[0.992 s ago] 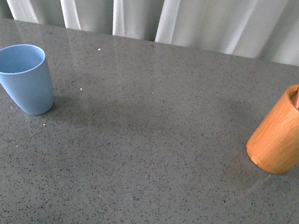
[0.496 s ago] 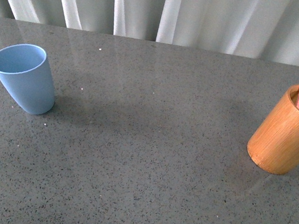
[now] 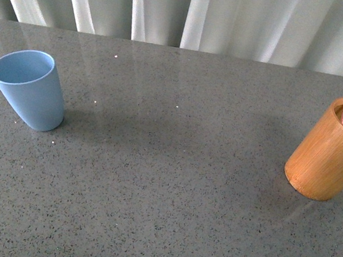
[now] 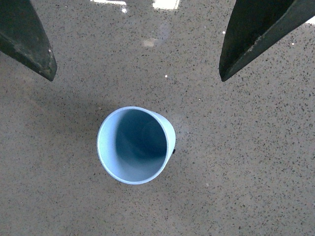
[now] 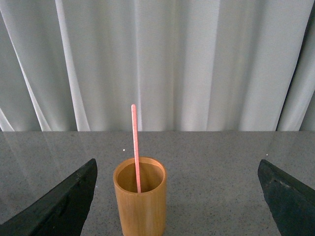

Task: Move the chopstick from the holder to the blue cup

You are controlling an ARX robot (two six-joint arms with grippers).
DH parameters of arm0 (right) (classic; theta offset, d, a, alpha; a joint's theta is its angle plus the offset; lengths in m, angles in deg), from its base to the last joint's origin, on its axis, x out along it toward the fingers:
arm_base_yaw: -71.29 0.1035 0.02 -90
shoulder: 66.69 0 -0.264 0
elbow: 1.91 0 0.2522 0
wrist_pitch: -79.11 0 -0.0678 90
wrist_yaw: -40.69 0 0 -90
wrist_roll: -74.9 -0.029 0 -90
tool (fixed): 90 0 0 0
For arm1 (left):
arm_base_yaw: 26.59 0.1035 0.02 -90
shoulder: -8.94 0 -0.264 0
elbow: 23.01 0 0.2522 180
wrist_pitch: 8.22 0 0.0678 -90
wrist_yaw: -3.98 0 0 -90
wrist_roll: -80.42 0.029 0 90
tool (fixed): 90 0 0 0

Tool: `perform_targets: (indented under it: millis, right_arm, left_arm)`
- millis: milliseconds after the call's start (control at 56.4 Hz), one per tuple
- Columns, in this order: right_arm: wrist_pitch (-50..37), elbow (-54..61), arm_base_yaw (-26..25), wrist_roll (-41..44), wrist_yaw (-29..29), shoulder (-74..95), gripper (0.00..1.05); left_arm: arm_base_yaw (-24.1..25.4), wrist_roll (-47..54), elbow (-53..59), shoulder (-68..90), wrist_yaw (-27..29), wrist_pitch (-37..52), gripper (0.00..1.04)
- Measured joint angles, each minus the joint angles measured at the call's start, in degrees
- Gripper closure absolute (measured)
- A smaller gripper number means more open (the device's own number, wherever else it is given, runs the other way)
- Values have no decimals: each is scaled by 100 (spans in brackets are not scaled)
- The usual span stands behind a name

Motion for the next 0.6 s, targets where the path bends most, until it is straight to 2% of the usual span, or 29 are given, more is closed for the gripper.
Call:
perform_targets:
  millis: [319, 602]
  right_arm:
    - [0, 0, 0, 0, 0, 0, 10]
    - [0, 0, 0, 0, 0, 0, 10]
  left_arm:
    - [-492, 129, -66, 776, 422, 339, 7]
    - [-640, 164, -92, 1414, 435, 570, 7]
